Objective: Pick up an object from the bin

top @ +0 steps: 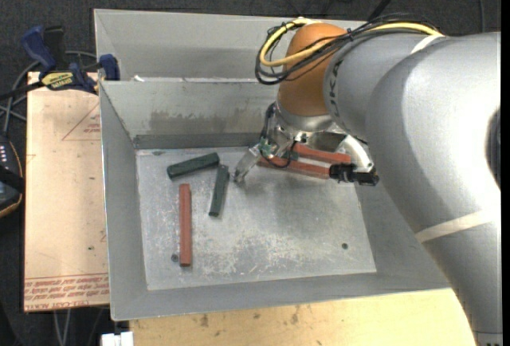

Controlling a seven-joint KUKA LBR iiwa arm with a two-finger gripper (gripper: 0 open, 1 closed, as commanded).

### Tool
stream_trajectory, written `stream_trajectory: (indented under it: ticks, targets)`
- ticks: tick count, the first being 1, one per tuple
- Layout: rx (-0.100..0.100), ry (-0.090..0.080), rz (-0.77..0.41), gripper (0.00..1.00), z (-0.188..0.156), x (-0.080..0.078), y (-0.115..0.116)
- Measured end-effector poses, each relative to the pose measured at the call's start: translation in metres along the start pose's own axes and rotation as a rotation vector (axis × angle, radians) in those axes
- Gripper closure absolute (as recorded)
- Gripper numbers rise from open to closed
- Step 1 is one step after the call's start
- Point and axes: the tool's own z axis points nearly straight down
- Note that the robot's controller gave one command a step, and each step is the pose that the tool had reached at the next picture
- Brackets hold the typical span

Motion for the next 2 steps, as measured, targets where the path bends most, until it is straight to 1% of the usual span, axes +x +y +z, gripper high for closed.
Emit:
stream_trajectory:
  ticks: [1,2]
  targets:
    - [0.0,-0.002,0.001,1.0,-0.002,-0.002,0.0]
    - [-0.003,-0.004,0.05,1.0,-0.167,-0.012,-0.01]
